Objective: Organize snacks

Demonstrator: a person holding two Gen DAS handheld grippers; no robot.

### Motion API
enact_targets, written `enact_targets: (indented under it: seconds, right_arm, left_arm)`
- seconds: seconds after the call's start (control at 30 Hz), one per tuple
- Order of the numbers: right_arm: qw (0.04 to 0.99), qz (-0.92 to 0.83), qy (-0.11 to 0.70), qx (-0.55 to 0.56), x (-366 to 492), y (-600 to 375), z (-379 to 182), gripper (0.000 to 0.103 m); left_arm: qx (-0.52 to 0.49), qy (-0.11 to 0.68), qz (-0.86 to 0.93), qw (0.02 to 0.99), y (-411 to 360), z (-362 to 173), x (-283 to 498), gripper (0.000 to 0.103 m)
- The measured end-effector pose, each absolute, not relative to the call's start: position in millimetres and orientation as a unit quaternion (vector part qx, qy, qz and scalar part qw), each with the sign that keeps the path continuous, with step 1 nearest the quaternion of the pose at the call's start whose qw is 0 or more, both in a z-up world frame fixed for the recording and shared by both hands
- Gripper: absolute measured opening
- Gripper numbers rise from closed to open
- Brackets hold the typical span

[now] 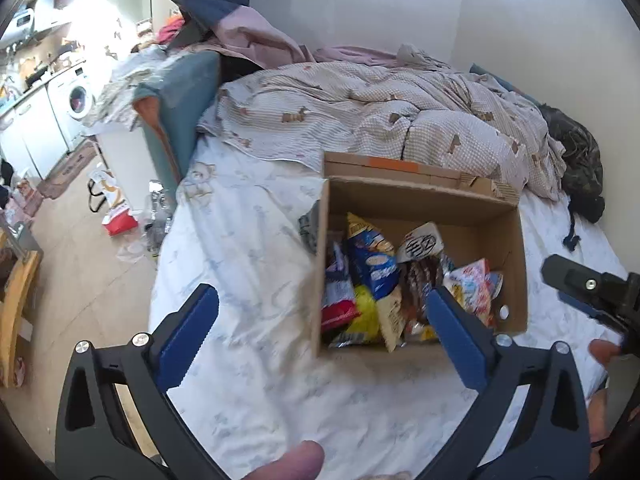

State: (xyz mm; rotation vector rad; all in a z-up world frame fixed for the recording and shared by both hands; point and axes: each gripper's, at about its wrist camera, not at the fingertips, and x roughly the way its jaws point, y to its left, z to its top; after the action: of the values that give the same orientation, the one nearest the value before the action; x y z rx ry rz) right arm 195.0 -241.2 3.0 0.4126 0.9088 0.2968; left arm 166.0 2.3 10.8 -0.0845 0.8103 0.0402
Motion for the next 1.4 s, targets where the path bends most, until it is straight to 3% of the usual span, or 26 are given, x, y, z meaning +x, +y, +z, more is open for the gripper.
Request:
enact_targets:
  seconds: [0.5,0.67,0.93,1.4]
  right_arm:
    - [0.898,0.120,0.391,0.161,105.1,-254.7,8.0,0.103]
    - [0.918,0.101,0.361,0.132,78.8,-256.7,-1.2,0.103]
    - [0.942,0.081,0.319,0.073,75.7,-240.1,-4.1,0.103]
    - [0.941,0.065,0.328,0.048,86.8,-233.4,-16.1,0.103]
  left_arm:
    - [-0.040,0.389,0.004,0.920,3.0,10.3,91.1,0.103]
    - [-0.042,0.344,0.006,0.938,1.3,13.9,63.2,0.103]
    - [-0.046,0.344,0.019,0.938,-1.2,7.1,56.9,0.103]
    - [-0.028,0.347,0.024,0.937,-14.0,-1.5,66.0,0.103]
